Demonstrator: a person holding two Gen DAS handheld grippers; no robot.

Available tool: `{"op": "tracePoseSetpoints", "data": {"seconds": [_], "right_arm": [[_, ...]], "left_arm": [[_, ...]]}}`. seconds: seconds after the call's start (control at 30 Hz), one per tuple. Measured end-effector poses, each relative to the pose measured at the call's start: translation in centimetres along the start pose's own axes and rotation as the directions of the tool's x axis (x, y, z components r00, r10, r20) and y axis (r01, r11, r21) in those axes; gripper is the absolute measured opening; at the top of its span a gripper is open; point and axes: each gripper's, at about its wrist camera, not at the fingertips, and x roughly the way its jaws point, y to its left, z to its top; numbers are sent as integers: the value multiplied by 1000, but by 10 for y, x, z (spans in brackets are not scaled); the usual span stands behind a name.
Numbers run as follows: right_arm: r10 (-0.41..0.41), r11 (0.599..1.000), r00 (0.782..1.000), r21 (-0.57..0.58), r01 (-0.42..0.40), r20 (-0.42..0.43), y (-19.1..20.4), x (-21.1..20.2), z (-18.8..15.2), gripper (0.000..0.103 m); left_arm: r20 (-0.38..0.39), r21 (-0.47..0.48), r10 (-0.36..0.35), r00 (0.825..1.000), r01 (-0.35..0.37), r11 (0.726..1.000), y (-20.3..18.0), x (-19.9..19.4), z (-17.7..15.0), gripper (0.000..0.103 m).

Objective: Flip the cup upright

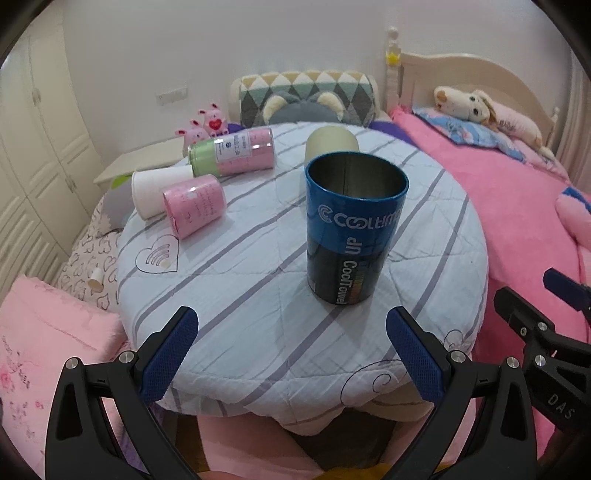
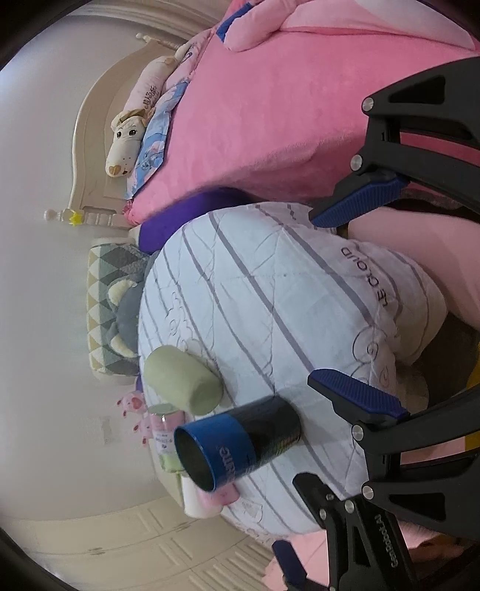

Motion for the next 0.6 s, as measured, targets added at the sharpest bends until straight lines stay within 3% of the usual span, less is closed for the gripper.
{"op": "tracePoseSetpoints", "data": {"seconds": [0.23,0.6], "right_arm": [[35,999,993,9,-36,111,3,-13,-7,80],[54,999,961,-8,-53,272,4,-22,-17,80]], "left_arm": [[86,-33,9,996,-6,999,6,-8,-7,103],[211,-59,22,977,-9,998,7,-18,-16,103]]}}
